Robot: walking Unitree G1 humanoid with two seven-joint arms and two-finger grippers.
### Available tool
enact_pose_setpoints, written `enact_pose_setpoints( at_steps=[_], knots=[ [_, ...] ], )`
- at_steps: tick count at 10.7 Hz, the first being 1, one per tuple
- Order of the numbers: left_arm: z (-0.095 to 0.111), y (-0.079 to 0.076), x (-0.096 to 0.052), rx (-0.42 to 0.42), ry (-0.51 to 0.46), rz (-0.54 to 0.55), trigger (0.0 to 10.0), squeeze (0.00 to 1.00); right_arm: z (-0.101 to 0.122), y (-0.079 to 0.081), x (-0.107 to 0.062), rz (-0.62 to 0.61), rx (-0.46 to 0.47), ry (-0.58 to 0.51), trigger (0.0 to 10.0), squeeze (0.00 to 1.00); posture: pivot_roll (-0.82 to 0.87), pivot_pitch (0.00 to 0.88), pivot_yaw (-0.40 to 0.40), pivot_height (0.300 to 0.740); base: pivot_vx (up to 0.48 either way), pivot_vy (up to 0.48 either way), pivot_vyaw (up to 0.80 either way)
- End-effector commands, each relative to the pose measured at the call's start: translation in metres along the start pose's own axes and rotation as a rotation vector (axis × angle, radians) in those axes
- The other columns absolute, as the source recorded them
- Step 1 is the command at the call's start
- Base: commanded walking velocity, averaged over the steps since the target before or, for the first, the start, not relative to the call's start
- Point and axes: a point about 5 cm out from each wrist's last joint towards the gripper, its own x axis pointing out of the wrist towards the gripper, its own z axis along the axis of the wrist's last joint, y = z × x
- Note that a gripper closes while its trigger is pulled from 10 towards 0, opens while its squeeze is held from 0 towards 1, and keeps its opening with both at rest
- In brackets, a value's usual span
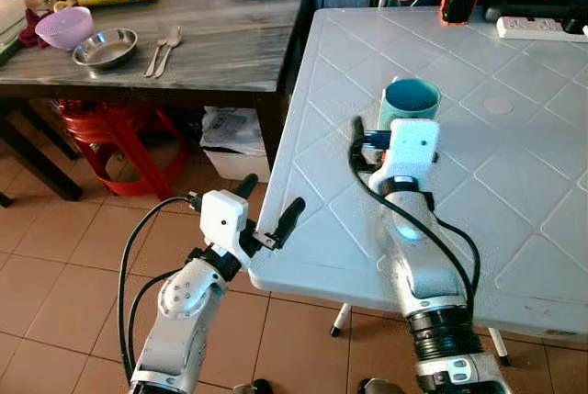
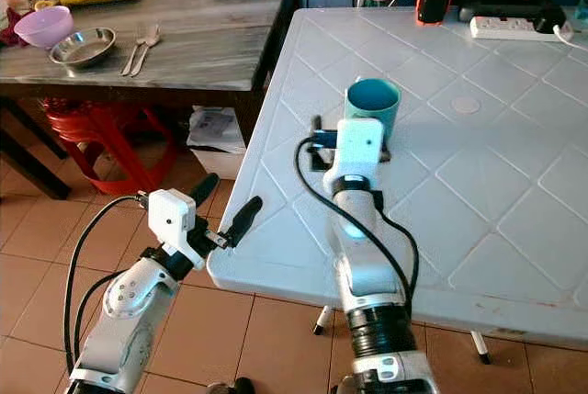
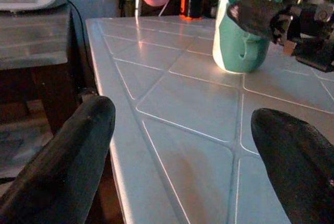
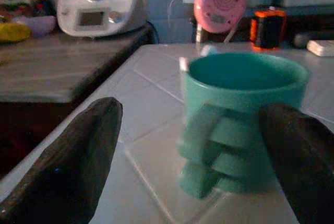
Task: Setting the table
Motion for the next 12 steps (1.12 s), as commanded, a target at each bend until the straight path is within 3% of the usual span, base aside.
enact_pose_setpoints(
  at_steps=[1,8,12],
  knots=[
    [-0.002,0.003,-0.004,0.002,0.01,0.015,10.0,0.0,-0.003,-0.008,0.0,-0.046,-0.003,0.015,10.0,0.0,-0.1,0.181,0.111,0.74,0.0,0.0,0.0],
    [0.001,0.003,-0.003,0.008,0.004,0.01,10.0,0.0,-0.008,-0.043,-0.004,-0.143,-0.063,0.017,10.0,0.0,-0.11,0.177,0.118,0.74,0.0,0.0,0.0],
    [0.0,0.006,-0.004,0.016,0.008,0.02,10.0,0.0,-0.002,-0.03,0.0,-0.076,-0.084,-0.016,10.0,0.0,-0.1,0.175,0.118,0.74,0.0,0.0,0.0]
  ],
)
